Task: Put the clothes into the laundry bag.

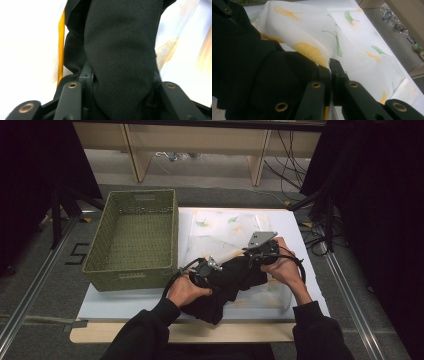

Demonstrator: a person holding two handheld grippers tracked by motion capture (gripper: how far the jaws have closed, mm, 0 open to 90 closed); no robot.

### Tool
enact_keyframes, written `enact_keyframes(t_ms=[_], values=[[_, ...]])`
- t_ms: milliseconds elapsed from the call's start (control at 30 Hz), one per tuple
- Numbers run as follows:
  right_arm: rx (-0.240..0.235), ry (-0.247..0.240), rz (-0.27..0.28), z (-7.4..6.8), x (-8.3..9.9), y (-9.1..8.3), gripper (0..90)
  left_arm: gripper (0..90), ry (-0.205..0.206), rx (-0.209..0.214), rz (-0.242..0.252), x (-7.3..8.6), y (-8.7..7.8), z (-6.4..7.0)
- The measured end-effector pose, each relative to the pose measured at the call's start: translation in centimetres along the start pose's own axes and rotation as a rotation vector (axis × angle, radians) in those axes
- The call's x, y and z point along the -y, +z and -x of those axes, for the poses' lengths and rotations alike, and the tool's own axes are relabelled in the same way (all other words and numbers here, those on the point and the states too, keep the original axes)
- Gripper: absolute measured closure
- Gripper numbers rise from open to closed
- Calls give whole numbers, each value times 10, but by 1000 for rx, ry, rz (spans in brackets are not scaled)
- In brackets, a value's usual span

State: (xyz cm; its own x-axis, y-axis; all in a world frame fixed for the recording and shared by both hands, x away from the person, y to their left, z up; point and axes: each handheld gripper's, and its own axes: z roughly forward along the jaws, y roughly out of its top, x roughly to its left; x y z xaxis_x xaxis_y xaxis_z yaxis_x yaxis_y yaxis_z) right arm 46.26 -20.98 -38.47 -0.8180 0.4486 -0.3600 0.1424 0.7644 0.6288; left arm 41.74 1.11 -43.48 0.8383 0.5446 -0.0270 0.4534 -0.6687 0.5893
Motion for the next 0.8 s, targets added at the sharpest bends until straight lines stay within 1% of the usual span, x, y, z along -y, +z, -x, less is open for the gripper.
enact_keyframes(t_ms=[33,67,100,133,167,200,233,267,300,333,367,400,433,467,500,533,567,600,633,667,700,733,767,800], values=[[-17,7,6,-1,-1,-1,899,574,-10,1,6,-3,-2,1],[-7,5,13,-1,-2,-1,900,575,-11,9,11,-7,-5,2],[-3,4,14,-1,-2,-1,899,575,-23,14,18,-12,-7,2],[1,3,13,1,-2,-1,900,575,-22,8,31,-17,-8,2],[6,-5,8,2,-1,-2,900,575,-22,4,35,-21,-8,2],[6,-2,10,2,-1,-2,900,575,-29,1,31,-26,-9,2],[17,-2,14,2,-1,-2,900,575,-47,-2,44,-30,-8,0],[6,20,22,2,-1,-3,900,574,-56,0,47,-34,-6,-3],[11,22,23,2,-1,-3,900,574,-78,-1,51,-37,-3,-5],[18,7,20,5,0,-4,900,574,-77,-5,42,-39,-1,-6],[17,10,23,5,0,-4,900,573,-70,-29,29,-41,6,-9],[12,19,27,5,0,-5,900,569,-121,-55,38,-41,15,-10],[10,21,28,5,0,-5,900,563,-141,-67,15,-40,24,-15],[10,20,26,4,-1,-5,900,554,-171,-72,21,-38,28,-17],[4,3,30,4,-1,-5,900,542,-206,-80,47,-36,32,-19],[3,4,30,3,-1,-4,900,519,-228,-73,60,-35,33,-21],[-5,15,28,2,-1,-4,900,482,-225,-63,59,-35,32,-21],[-6,12,32,2,-1,-3,900,447,-211,-64,72,-33,30,-19],[-7,11,30,3,-1,-3,900,401,-188,-59,76,-31,24,-16],[-8,30,26,2,0,-3,900,362,-174,-56,86,-28,18,-13],[-4,31,25,2,1,-3,900,330,-172,-58,103,-25,13,-10],[-4,33,25,3,1,-3,900,299,-154,-60,112,-21,6,-8],[-1,28,24,4,2,-4,900,276,-128,-55,117,-15,-4,-6],[2,24,20,6,3,-4,900,273,-111,-48,107,-10,-12,-5]])
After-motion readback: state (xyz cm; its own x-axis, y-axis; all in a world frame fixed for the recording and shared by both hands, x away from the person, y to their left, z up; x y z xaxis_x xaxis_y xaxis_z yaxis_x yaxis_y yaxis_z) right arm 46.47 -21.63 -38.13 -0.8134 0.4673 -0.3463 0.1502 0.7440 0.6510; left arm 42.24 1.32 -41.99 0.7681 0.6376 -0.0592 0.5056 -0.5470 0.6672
